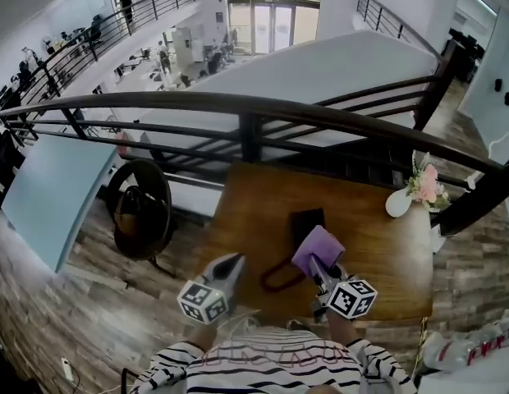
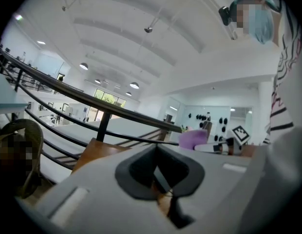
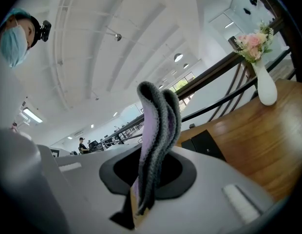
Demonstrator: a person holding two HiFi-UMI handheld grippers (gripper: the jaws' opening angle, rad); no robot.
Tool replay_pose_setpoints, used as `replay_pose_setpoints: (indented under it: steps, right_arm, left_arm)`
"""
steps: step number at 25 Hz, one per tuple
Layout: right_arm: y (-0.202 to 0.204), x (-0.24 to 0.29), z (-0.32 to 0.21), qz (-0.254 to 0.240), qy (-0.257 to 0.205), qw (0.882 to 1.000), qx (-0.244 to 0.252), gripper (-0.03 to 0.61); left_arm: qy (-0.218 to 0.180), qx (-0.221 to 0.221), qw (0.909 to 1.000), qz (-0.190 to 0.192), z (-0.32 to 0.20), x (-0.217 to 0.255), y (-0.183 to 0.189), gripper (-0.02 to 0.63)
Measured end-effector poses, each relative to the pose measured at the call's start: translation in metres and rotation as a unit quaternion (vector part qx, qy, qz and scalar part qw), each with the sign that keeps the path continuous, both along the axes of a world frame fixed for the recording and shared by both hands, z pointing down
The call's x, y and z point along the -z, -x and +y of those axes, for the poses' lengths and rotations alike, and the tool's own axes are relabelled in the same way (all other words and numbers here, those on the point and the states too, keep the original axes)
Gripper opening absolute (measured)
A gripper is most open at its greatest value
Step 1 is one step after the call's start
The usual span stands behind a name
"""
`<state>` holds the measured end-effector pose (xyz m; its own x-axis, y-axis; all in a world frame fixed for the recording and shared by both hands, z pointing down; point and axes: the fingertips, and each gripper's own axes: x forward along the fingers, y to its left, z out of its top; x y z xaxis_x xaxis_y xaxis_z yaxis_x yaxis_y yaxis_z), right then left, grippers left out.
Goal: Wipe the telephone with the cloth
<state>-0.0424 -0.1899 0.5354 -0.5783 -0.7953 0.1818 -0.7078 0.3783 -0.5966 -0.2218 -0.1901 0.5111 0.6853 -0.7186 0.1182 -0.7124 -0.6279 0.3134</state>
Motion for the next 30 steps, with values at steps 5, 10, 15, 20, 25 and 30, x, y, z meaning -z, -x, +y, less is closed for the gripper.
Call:
replay_pose_setpoints:
  steps: [5, 10, 15, 20, 25, 30]
  right_arm:
    - [0.004, -0.014, -0.007, 0.013, 0.009, 1.000, -0.012, 0.049]
    - [-0.005, -0.029, -0.022, 0.025, 0.023, 0.999, -0.002, 0.049]
    - [-0.018, -0.040, -0.044, 0.042, 0.025, 0.998, 0.033, 0.049]
    - [-0.023, -0.056, -0.066, 0.058, 0.035, 0.995, 0.068, 0.049]
    - [-0.024, -0.078, -0.092, 0.076, 0.051, 0.990, 0.107, 0.049]
    - [-0.012, -0.103, -0.122, 0.101, 0.069, 0.980, 0.158, 0.049]
  left_arm:
    - [0.009, -0.034, 0.9994, 0.002, -0.014, -0.011, -0.007, 0.002]
    - [0.005, -0.035, 0.9994, 0.004, -0.020, -0.010, -0.019, 0.002]
    - [0.000, -0.012, 0.9999, 0.006, -0.026, -0.010, -0.034, 0.002]
    - [0.007, 0.010, 0.9999, 0.006, -0.031, -0.015, -0.046, 0.002]
    - [0.016, 0.025, 0.9995, 0.007, -0.033, -0.022, -0.060, 0.002]
    - [0.029, 0.047, 0.9984, 0.009, -0.030, -0.029, -0.060, 0.002]
